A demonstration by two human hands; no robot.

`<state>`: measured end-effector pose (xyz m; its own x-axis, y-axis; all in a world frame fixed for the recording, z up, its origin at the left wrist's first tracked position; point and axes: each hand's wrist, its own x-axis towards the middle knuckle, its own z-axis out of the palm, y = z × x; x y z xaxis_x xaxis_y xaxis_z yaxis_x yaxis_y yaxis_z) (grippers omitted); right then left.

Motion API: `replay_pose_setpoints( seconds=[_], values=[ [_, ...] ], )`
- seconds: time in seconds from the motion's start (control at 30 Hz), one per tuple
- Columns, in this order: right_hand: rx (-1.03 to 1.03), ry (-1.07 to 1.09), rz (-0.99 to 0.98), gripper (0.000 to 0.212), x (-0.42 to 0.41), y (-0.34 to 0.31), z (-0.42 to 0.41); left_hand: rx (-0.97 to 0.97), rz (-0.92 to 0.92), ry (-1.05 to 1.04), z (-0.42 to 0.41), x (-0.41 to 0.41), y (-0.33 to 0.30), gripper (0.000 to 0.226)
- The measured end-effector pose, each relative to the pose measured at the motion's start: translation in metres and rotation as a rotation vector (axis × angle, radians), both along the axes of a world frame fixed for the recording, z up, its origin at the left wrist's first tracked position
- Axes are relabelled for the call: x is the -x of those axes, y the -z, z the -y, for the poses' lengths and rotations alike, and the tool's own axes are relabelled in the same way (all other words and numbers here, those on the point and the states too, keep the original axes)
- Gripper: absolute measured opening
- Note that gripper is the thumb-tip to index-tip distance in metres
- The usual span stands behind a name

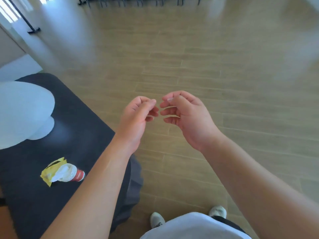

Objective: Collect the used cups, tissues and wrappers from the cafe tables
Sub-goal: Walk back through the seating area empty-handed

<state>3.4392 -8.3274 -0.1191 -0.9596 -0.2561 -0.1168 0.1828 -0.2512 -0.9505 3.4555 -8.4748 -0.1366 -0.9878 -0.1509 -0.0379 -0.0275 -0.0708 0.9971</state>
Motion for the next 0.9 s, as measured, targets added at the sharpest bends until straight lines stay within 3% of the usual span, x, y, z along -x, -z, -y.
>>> replay_pose_setpoints(
  seconds=[0.47, 0.9],
  values=[
    [0.041, 0.416, 0.004, 0.015, 0.024, -0.006, -0.316, 0.024, -0.043, 0.465, -0.323, 0.097, -0.022, 0.013],
    [0.088, 0.820, 0.005, 0.017, 0.002, -0.015, -0.502, -0.043, -0.068, 0.809, -0.530, 0.134, -0.030, 0.011]
  ],
)
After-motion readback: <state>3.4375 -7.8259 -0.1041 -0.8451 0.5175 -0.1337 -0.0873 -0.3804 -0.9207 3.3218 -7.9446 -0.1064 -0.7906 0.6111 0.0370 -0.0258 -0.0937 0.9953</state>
